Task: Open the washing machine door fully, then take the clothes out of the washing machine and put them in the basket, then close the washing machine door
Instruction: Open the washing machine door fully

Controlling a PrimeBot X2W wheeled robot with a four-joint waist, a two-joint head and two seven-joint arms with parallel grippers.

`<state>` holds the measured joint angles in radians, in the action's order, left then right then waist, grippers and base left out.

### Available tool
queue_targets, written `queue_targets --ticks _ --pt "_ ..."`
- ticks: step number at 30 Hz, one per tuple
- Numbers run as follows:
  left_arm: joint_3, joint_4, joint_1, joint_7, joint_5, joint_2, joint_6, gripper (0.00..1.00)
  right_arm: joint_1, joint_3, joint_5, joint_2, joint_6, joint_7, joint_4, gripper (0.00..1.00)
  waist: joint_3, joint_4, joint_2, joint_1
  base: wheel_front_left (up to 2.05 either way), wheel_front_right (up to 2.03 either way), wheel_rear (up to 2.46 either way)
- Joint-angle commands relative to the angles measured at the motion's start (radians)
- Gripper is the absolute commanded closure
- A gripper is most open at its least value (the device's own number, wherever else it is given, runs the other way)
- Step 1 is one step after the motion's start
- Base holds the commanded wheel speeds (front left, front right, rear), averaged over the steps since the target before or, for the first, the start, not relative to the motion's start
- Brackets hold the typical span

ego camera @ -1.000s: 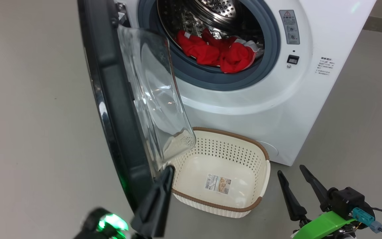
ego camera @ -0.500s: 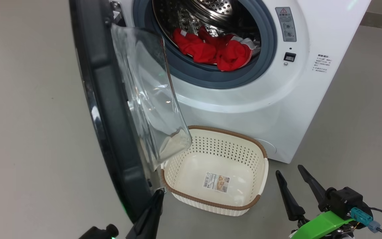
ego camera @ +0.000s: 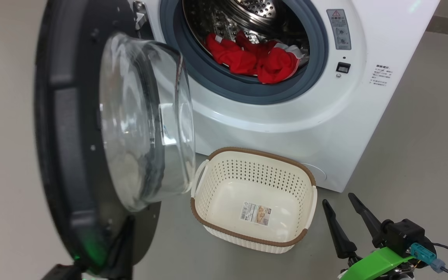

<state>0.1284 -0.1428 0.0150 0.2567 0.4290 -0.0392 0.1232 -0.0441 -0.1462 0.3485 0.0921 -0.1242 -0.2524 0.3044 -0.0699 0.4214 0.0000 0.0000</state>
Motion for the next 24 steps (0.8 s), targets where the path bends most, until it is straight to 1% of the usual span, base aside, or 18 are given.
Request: queue_targets --ticks 1,10,11,21,22,24 --pt "-0.094 0.01 -0.036 0.005 -0.014 -0.011 -0.011 1.0 -0.019 -0.023 -0.015 0.004 -0.007 -0.009 -0.027 0.0 -0.005 0.003 0.0 0.0 0.0 0.0 0.0" --pt "-0.295 -0.032 -0.076 0.005 -0.063 -0.013 0.0 1.0 -0.03 -0.023 -0.02 0.011 -0.007 -0.009 -0.03 0.0 -0.026 0.006 0.0 0.0 0.0 0.0 0.0" --pt "-0.295 -0.032 -0.076 0.005 -0.063 -0.013 0.0 1.0 -0.03 -0.023 -0.02 0.011 -0.007 -0.009 -0.03 0.0 -0.026 0.006 0.0 0.0 0.0 0.0 0.0" --pt "-0.449 -0.072 -0.125 0.005 -0.105 -0.022 0.007 1.0 -0.043 -0.024 -0.025 0.019 -0.007 -0.009 -0.027 0.0 -0.047 -0.002 0.0 0.0 0.0 0.0 0.0" --pt "-0.485 -0.084 -0.141 0.005 -0.109 -0.027 0.007 1.0 -0.046 -0.023 -0.027 0.021 -0.007 -0.009 -0.027 0.0 -0.054 -0.002 0.0 0.0 0.0 0.0 0.0" --pt "-0.524 -0.098 -0.163 0.005 -0.109 -0.035 0.007 1.0 -0.05 -0.022 -0.03 0.023 -0.007 -0.009 -0.027 0.0 -0.063 -0.002 0.0 0.0 0.0 0.0 0.0"
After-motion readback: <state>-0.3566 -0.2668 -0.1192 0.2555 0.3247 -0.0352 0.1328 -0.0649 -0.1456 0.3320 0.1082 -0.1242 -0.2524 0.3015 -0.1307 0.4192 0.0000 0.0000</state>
